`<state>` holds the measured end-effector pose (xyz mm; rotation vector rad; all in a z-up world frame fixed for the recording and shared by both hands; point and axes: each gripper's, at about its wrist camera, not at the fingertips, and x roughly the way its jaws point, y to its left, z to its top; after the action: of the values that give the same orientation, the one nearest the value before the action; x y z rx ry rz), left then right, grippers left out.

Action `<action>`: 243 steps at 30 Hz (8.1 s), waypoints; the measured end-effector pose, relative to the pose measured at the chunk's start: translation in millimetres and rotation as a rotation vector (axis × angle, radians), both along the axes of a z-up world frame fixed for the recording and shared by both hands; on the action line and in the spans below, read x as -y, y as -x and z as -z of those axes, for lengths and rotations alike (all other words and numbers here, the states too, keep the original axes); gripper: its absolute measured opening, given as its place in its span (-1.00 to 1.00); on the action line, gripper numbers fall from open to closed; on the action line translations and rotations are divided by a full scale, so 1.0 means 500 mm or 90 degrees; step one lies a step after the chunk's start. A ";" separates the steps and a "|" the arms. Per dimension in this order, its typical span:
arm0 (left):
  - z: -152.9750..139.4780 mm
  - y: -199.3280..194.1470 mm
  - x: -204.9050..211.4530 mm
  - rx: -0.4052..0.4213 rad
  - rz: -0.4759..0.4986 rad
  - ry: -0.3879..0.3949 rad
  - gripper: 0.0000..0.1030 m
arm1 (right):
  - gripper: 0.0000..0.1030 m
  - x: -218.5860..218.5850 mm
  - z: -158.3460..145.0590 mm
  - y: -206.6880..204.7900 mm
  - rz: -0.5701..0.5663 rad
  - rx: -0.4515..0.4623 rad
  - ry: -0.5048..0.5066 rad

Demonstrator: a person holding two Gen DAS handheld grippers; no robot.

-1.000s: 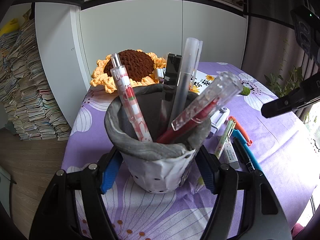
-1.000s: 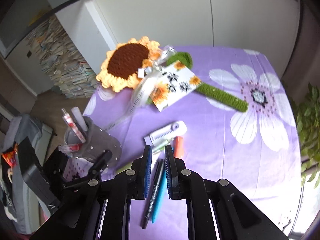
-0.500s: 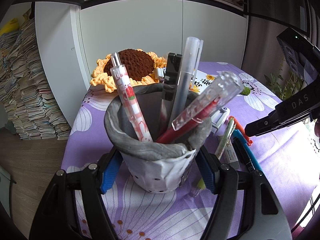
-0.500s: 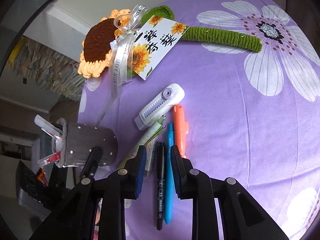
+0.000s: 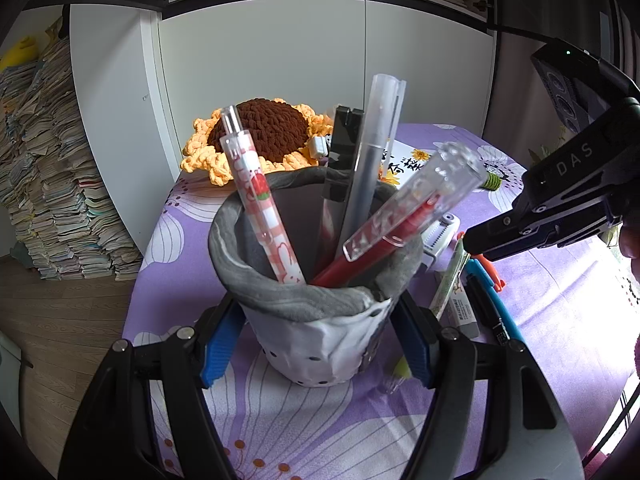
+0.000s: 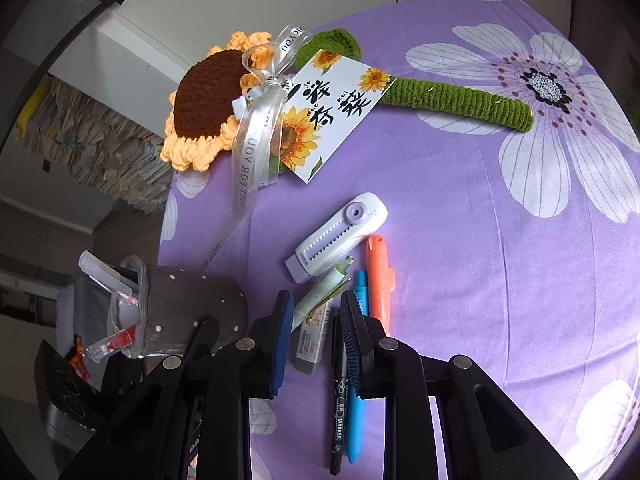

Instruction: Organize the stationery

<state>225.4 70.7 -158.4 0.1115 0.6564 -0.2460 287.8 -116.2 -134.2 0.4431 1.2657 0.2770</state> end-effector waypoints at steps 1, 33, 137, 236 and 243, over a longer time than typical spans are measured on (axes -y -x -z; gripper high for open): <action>0.000 0.000 0.000 0.001 0.000 0.000 0.35 | -0.53 -0.004 0.011 -0.006 0.009 -0.014 -0.006; 0.000 0.000 0.000 0.001 0.000 0.000 0.35 | -0.78 -0.053 -0.177 0.070 -0.030 0.237 0.054; 0.003 -0.004 0.003 -0.006 -0.001 0.001 0.38 | -0.41 -0.011 0.020 0.154 -0.188 0.094 0.313; 0.002 -0.011 0.011 -0.008 0.000 0.002 0.42 | -0.79 -0.029 0.039 0.199 -0.203 0.049 0.300; -0.002 -0.009 0.010 -0.004 0.001 0.001 0.43 | -0.77 0.021 0.022 0.212 -0.207 0.019 0.310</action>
<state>230.0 65.5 -157.5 0.1095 0.6631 -0.2488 181.7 -126.5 -145.2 -0.1847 1.3225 0.2365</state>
